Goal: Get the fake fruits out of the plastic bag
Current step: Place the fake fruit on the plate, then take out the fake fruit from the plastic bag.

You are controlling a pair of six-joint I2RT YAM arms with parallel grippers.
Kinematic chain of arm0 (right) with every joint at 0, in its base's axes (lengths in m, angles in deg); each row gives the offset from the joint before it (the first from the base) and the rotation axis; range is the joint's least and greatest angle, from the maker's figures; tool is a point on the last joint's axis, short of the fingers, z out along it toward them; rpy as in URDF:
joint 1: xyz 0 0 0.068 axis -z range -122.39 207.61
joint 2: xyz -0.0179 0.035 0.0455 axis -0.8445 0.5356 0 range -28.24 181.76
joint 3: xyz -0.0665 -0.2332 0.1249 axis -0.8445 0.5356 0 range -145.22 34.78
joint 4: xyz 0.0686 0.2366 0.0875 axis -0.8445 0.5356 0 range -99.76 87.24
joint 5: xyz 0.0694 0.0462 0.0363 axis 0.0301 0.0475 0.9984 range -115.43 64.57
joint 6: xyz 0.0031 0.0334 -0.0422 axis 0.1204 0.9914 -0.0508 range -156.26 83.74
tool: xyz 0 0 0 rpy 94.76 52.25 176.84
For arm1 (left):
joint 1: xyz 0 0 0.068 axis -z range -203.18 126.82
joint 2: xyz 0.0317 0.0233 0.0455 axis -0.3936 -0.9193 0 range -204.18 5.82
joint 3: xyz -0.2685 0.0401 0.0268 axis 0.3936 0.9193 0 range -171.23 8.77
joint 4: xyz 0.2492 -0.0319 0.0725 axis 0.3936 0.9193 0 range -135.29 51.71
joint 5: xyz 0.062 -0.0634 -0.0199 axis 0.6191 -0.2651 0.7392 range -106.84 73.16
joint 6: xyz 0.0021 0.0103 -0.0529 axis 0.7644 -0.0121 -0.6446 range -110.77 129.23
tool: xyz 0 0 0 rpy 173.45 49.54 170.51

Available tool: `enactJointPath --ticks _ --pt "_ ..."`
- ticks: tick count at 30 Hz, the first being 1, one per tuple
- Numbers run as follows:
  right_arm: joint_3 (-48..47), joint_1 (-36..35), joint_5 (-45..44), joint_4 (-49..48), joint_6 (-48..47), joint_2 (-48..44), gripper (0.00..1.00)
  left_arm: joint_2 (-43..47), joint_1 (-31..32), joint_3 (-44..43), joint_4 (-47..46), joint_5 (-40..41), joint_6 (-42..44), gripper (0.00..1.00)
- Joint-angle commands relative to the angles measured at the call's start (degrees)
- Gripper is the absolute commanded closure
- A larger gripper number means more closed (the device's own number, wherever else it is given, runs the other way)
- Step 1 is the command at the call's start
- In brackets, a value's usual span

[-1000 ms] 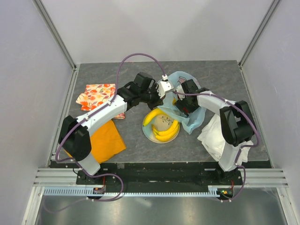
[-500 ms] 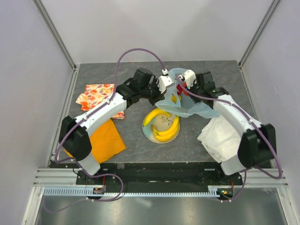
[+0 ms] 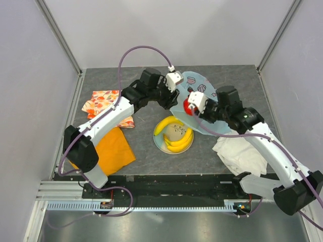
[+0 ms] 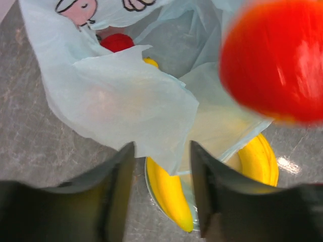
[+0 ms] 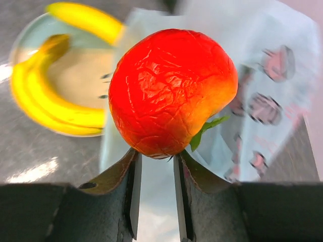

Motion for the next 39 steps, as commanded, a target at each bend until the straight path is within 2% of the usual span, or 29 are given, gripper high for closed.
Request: enactJointPath --ticks 1,2,6,11,15,19,23,27,28,29,31,33,34,39 --pt "1.66 -7.60 3.65 3.31 -10.95 2.02 0.66 4.47 -6.47 -3.96 0.01 -2.42 -12.37 0.32" --pt "1.83 -8.84 3.65 3.05 -13.40 2.64 0.66 4.73 -7.54 -4.05 0.18 -3.56 -14.74 0.31" --pt "1.05 -13.15 4.27 1.90 -19.12 7.98 0.66 7.02 -10.88 -3.53 0.10 -3.31 -14.32 0.31" --pt "-2.29 -14.74 1.20 1.37 -24.41 17.12 0.66 11.32 -13.61 -0.54 -0.25 -2.96 -13.09 0.31" --pt "-3.70 -14.74 -0.65 1.02 -26.26 20.13 0.66 14.31 -14.57 2.35 -0.43 -2.96 -12.30 0.31" --pt "-6.50 -14.56 -0.92 2.07 -22.40 20.05 0.65 15.98 -14.93 4.12 -0.87 -3.75 -12.04 0.31" --pt "-10.20 -12.90 -0.74 2.43 -15.91 16.02 0.65 15.99 -15.10 4.82 -1.04 -5.15 -11.51 0.30" --pt "-14.24 -6.23 -0.30 -0.99 -4.57 14.33 0.64 13.54 -15.02 4.30 -1.66 -10.59 -10.55 0.27" --pt "-16.16 -2.38 -0.82 -1.00 -0.20 15.38 0.64 12.83 -14.93 3.95 -1.66 -14.08 -10.19 0.25" --pt "-16.88 -0.69 -1.09 -1.00 1.15 16.17 0.63 12.21 -14.84 3.07 -1.66 -15.86 -9.84 0.20" --pt "-18.03 3.26 -2.14 0.31 3.26 19.15 0.60 10.29 -13.97 2.28 -1.05 -18.93 -7.83 0.19" --pt "-17.77 4.77 -1.54 0.58 4.15 21.18 0.54 8.79 -13.35 0.00 0.44 -20.44 -5.19 0.18" --pt "-18.11 5.21 -1.97 1.02 5.02 24.06 0.47 7.39 -13.26 -1.05 1.23 -20.88 -4.75 0.18" --pt "-24.07 7.06 -2.14 1.28 10.82 34.88 0.39 4.12 -13.26 -7.74 7.13 -23.35 -2.11 0.18"
